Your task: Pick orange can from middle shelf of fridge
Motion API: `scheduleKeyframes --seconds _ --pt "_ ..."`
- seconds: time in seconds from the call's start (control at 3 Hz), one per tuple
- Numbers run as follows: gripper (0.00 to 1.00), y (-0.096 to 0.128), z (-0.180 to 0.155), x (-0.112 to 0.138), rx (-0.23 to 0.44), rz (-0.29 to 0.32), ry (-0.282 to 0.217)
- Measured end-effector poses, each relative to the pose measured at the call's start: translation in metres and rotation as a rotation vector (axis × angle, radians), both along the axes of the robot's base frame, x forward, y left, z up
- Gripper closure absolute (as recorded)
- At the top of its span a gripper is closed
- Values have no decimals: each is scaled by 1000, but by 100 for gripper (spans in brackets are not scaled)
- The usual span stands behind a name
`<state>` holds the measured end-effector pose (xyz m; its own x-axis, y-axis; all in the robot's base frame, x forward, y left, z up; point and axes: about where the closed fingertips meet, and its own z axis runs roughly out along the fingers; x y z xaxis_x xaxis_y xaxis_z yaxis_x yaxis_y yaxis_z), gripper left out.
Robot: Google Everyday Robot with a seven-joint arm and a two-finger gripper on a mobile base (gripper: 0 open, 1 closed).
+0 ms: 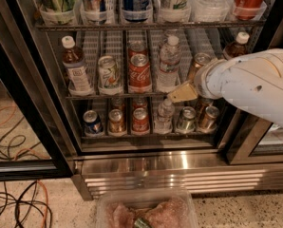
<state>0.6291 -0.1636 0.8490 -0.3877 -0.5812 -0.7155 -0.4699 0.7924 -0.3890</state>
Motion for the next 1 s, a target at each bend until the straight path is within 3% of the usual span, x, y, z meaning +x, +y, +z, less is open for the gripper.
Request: scheduleKeyframes --seconds 1.0 --pt "0 13 -10 15 -19 48 -41"
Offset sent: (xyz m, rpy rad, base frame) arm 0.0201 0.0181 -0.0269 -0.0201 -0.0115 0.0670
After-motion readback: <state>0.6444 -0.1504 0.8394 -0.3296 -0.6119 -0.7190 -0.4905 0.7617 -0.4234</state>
